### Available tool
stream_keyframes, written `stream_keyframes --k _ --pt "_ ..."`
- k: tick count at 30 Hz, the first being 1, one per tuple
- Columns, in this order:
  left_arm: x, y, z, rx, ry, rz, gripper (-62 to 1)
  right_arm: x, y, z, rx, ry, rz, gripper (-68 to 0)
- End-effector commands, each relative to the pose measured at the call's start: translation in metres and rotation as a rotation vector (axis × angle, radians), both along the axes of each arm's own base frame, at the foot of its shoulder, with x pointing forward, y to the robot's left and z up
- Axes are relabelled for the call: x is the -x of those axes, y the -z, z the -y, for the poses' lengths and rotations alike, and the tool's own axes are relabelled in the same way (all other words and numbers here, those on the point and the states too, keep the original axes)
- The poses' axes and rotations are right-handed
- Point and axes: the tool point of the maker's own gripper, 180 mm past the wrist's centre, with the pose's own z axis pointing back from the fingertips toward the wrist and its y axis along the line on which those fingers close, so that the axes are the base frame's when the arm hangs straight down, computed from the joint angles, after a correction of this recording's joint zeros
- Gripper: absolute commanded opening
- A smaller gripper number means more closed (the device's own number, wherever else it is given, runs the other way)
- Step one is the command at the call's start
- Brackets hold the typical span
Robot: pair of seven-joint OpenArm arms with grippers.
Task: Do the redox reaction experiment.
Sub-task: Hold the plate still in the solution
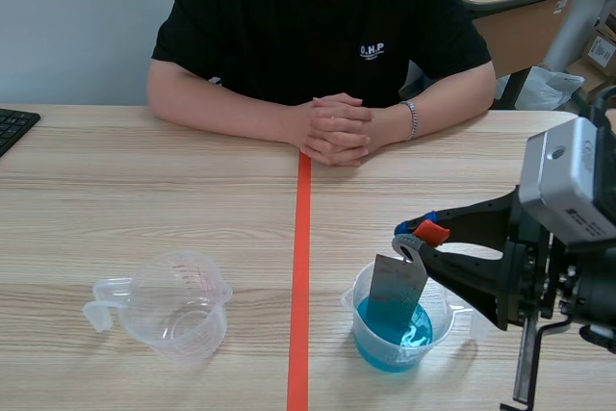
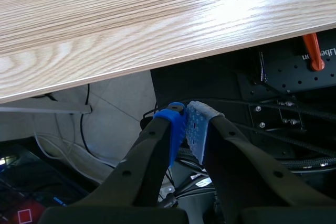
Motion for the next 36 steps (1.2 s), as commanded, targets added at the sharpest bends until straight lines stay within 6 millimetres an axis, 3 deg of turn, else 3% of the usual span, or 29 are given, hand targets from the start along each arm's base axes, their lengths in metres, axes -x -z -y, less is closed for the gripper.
stream_keyframes --k 1,30,36 --pt "0.002 -0.002 0.000 0.006 -0.004 0.003 -56.0 -0.003 -0.006 -0.001 -0.006 -0.005 0.019 -65.8" --pt "0.004 0.000 0.000 0.003 -0.006 -0.015 -56.0 0.000 -0.005 0.000 0.013 -0.020 0.008 -65.8" --pt "0.004 0.000 0.000 0.003 -0.006 -0.015 -56.0 0.004 -0.022 0.003 -0.001 -0.013 0.033 -65.8"
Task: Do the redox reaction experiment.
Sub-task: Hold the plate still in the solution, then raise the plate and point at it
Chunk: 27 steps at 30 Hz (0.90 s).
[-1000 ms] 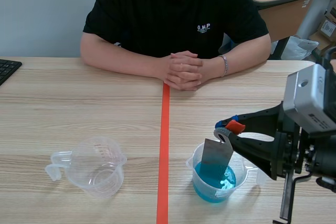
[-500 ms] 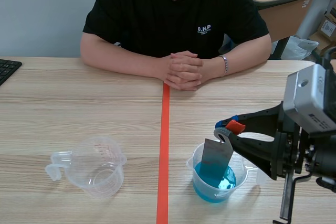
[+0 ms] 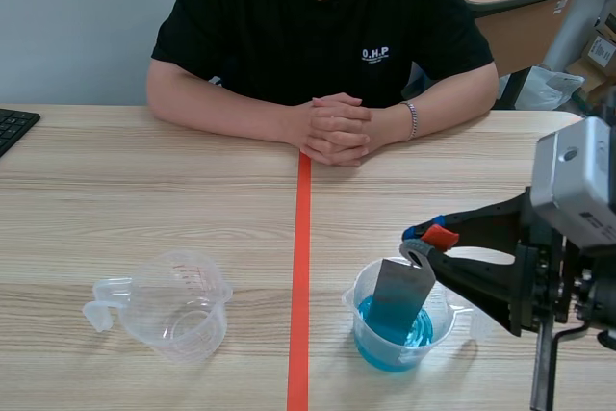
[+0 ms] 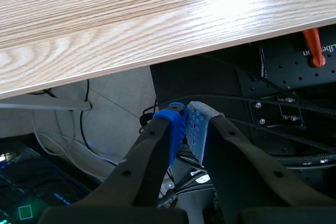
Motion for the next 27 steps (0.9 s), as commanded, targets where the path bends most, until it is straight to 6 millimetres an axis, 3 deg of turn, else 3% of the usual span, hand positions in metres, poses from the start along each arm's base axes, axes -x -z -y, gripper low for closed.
stream_keyframes --k 1,15,27 --pt "0.002 -0.002 0.000 0.006 -0.005 0.001 -56.0 -0.001 -0.020 -0.001 -0.025 -0.008 0.047 -65.8" --pt "0.002 -0.002 0.000 0.006 -0.005 0.001 -56.0 0.016 -0.068 -0.004 -0.016 -0.029 0.157 -65.8" --pt "0.002 -0.002 0.000 0.006 -0.004 0.001 -56.0 0.023 -0.095 -0.003 -0.029 -0.033 0.190 -65.8"
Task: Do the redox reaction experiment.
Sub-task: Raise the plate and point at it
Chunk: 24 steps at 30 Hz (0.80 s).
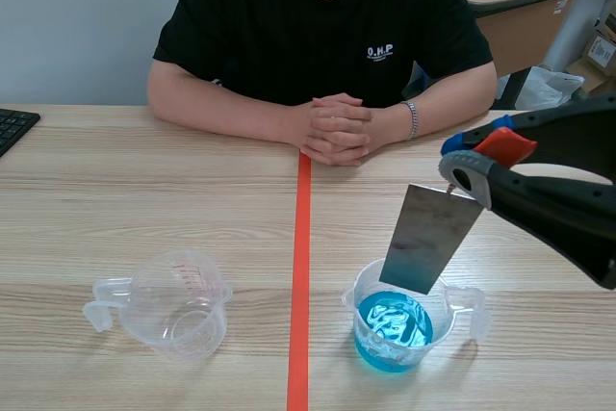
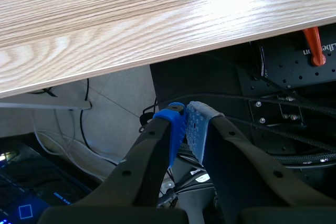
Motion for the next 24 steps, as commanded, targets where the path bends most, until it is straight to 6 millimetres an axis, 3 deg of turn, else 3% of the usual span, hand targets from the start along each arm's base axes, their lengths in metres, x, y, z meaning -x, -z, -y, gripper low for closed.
stream_keyframes --k 1,17,24 --pt "0.001 -0.002 0.000 0.006 -0.004 0.004 -56.0 0.000 -0.010 -0.003 -0.023 -0.016 0.014 -65.8" --pt "0.001 -0.003 -0.001 0.000 0.015 0.002 -56.0 0.003 -0.015 -0.002 -0.031 -0.022 0.012 -65.8" --pt "-0.015 -0.012 -0.010 0.003 0.088 0.045 -56.0 0.003 -0.015 -0.002 -0.031 -0.022 0.012 -65.8"
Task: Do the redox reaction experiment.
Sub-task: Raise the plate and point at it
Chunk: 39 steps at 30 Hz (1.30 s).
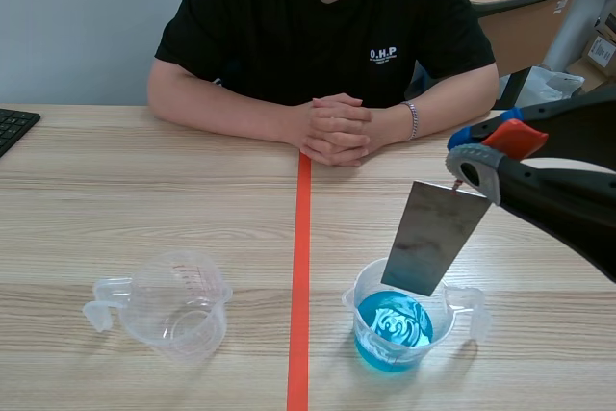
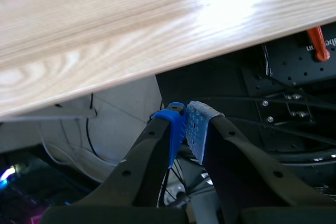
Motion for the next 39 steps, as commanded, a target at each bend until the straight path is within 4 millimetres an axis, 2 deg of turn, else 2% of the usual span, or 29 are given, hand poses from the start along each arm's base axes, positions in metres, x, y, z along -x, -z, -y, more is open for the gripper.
stream_keyframes --k 1,5,10,14,18,25,33,39 --pt "-0.008 -0.009 -0.002 0.016 0.030 0.037 -56.0 0.001 -0.010 -0.003 -0.025 -0.018 0.019 -65.8" --pt "-0.035 -0.025 -0.004 0.032 0.128 0.117 -56.0 0.001 -0.010 -0.003 -0.025 -0.018 0.019 -65.8" --pt "-0.083 -0.047 -0.007 0.022 0.258 0.239 -56.0 0.001 -0.010 -0.003 -0.025 -0.018 0.019 -65.8" --pt "-0.115 -0.064 0.006 0.055 0.386 0.305 -56.0 0.001 -0.010 -0.003 -0.025 -0.018 0.019 -65.8" --pt "-0.138 -0.077 0.025 0.117 0.477 0.347 -56.0 0.001 -0.010 -0.003 -0.025 -0.018 0.019 -65.8" --pt "-0.156 -0.088 0.067 0.199 0.598 0.405 -56.0 0.001 -0.010 -0.003 -0.026 -0.018 0.019 -65.8" --pt "-0.163 -0.089 0.130 0.301 0.704 0.435 -56.0 0.001 -0.011 -0.004 -0.035 -0.017 0.016 -65.8" --pt "-0.174 -0.098 0.173 0.357 0.740 0.480 -56.0 0.001 -0.012 -0.004 -0.036 -0.017 0.016 -65.8"
